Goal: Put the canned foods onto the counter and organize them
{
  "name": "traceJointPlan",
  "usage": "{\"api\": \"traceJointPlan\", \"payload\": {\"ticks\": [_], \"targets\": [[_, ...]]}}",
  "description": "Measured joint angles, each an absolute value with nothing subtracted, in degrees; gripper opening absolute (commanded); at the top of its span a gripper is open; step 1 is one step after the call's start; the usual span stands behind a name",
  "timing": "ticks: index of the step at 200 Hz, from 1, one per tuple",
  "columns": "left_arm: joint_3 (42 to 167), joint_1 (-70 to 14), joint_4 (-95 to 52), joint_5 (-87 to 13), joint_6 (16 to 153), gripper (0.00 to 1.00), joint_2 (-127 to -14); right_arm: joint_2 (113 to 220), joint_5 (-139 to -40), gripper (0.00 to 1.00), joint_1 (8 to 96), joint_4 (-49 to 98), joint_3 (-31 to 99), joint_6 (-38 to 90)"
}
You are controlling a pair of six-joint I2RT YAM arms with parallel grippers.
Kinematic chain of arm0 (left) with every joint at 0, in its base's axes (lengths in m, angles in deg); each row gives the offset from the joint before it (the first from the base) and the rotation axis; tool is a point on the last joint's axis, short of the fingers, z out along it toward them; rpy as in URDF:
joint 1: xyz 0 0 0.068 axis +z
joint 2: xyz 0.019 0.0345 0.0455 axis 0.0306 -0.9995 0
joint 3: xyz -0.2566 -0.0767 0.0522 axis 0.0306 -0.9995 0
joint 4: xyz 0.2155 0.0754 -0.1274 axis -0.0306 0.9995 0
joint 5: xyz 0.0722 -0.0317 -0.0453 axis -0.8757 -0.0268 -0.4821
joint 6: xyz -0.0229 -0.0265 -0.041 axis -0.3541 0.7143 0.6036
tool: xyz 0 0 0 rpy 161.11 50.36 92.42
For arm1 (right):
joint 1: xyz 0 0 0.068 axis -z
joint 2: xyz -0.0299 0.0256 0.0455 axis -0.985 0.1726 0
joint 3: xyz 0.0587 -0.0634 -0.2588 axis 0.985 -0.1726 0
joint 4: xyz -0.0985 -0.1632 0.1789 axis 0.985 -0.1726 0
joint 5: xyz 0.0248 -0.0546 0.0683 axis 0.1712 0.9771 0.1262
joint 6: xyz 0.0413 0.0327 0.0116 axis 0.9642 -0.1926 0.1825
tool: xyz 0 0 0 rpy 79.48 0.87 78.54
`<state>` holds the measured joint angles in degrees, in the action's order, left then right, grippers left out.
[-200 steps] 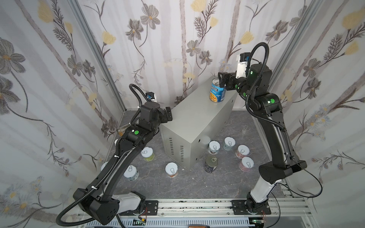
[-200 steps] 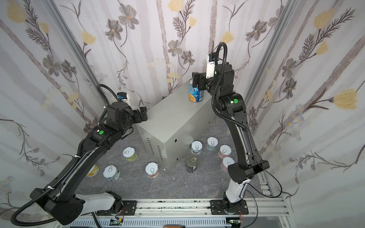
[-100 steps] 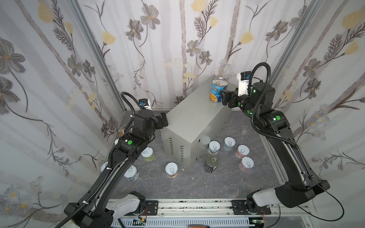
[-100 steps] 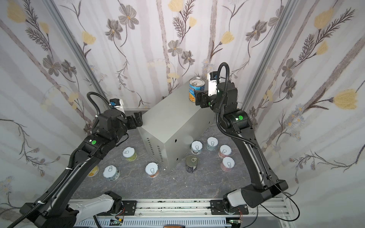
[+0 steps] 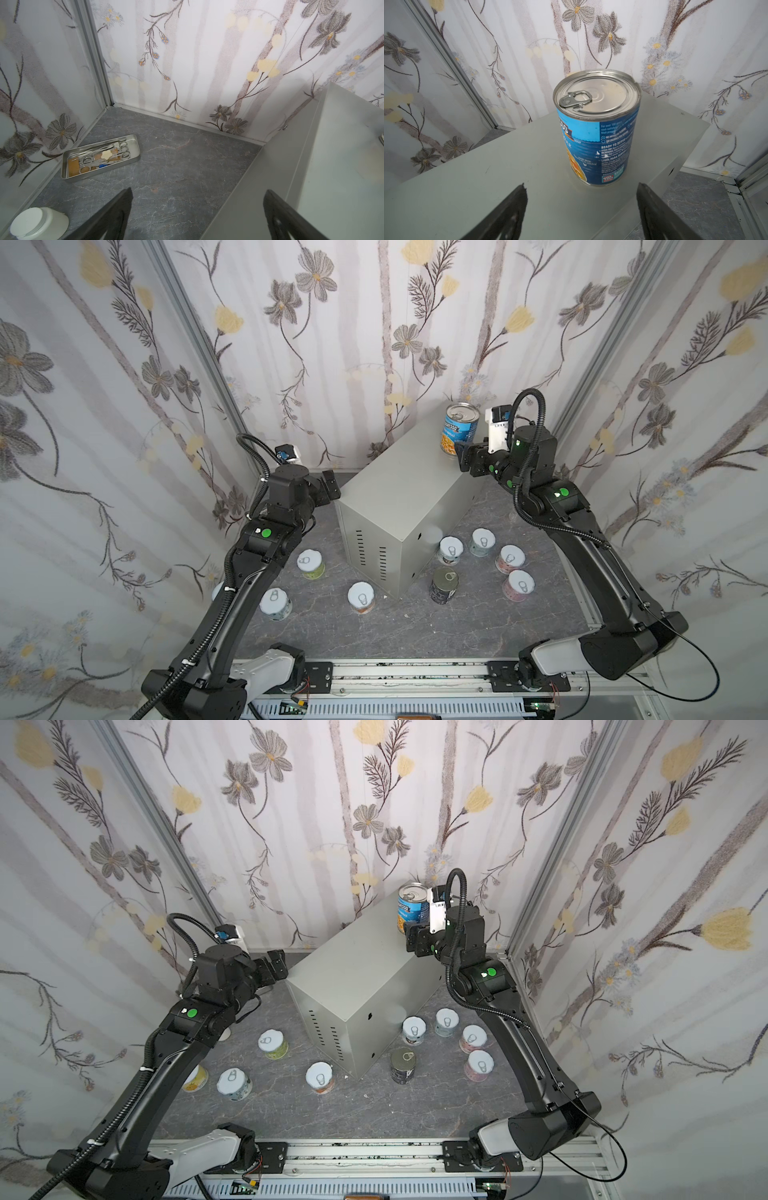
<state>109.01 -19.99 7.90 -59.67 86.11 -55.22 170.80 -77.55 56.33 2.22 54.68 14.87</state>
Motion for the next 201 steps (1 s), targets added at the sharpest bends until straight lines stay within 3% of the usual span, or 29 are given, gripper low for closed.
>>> {"api": "traceJointPlan", "payload": {"ticks": [201], "targets": [[117.75, -18.16, 4.16, -54.12, 86.29, 1.0, -67.5, 194.65, -74.27, 0.83, 58.83, 0.71, 78.57, 18.28]]}}
